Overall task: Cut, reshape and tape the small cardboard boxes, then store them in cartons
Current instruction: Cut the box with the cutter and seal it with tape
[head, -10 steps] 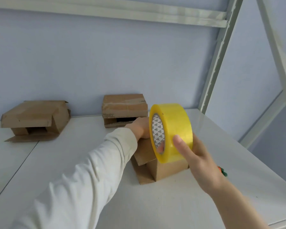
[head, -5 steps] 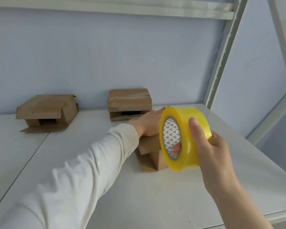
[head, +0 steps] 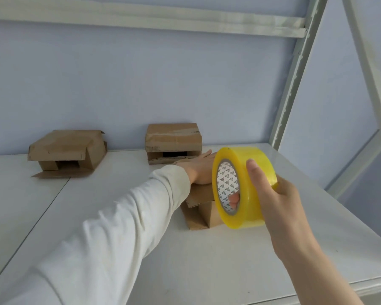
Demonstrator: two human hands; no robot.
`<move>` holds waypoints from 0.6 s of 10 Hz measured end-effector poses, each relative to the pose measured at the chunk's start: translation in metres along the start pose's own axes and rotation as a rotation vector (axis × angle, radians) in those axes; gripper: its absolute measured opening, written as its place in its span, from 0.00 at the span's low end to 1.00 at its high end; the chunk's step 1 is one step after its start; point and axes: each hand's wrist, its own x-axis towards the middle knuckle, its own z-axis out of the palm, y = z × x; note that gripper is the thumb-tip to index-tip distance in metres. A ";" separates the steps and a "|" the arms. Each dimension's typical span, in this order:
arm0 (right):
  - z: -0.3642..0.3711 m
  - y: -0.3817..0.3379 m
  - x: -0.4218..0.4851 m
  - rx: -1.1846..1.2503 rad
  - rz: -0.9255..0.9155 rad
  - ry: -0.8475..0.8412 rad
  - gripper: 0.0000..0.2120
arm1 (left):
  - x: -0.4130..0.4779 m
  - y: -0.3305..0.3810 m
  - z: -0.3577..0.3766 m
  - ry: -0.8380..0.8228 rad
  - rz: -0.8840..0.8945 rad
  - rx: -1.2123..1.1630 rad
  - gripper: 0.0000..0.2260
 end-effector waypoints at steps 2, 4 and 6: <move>-0.010 0.012 -0.015 -0.103 0.088 0.041 0.20 | -0.011 0.011 -0.006 -0.013 0.155 0.011 0.27; -0.011 0.019 -0.015 -0.055 0.110 0.088 0.19 | -0.011 0.029 -0.015 0.059 0.176 -0.097 0.26; -0.015 0.019 -0.025 -0.023 0.106 0.066 0.18 | -0.011 0.019 0.008 0.030 0.197 0.055 0.31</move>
